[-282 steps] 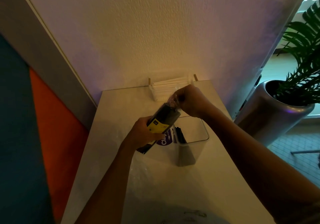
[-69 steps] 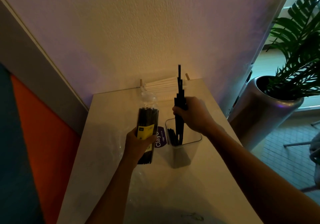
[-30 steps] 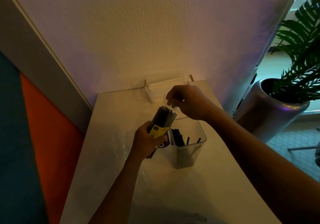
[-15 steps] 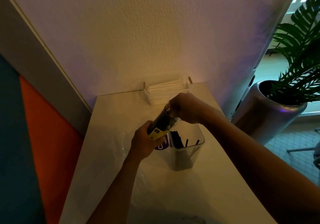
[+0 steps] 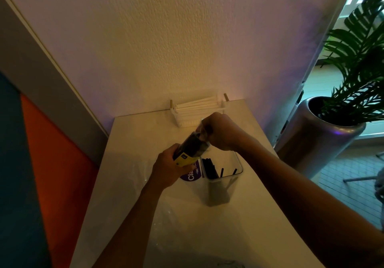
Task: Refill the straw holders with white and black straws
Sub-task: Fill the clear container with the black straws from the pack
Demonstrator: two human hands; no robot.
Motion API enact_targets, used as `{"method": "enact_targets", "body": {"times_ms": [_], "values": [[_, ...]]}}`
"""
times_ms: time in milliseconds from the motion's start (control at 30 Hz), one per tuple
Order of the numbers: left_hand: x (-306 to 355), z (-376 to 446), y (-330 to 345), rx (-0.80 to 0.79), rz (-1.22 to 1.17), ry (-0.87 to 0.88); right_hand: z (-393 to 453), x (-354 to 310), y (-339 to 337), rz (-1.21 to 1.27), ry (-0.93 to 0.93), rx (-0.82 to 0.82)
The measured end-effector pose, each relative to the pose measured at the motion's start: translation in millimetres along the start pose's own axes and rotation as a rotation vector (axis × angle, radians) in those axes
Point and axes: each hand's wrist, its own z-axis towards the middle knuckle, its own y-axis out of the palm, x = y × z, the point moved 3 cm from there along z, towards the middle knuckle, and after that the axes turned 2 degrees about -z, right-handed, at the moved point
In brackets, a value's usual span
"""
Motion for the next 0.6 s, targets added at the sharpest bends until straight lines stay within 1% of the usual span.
{"method": "enact_targets", "body": {"times_ms": [167, 400, 600], "values": [[-1.7, 6.3, -3.2, -0.018, 0.002, -0.016, -1.0, -1.8, -4.1, 0.025, -0.003, 0.041], [6.4, 8.1, -8.1, -0.005, -0.001, 0.007, 2.1, -5.7, -9.5, 0.013, -0.047, 0.099], [10.2, 7.9, -8.5, 0.002, -0.038, 0.017, 2.9, 0.4, -14.0, 0.108, -0.042, 0.21]]}}
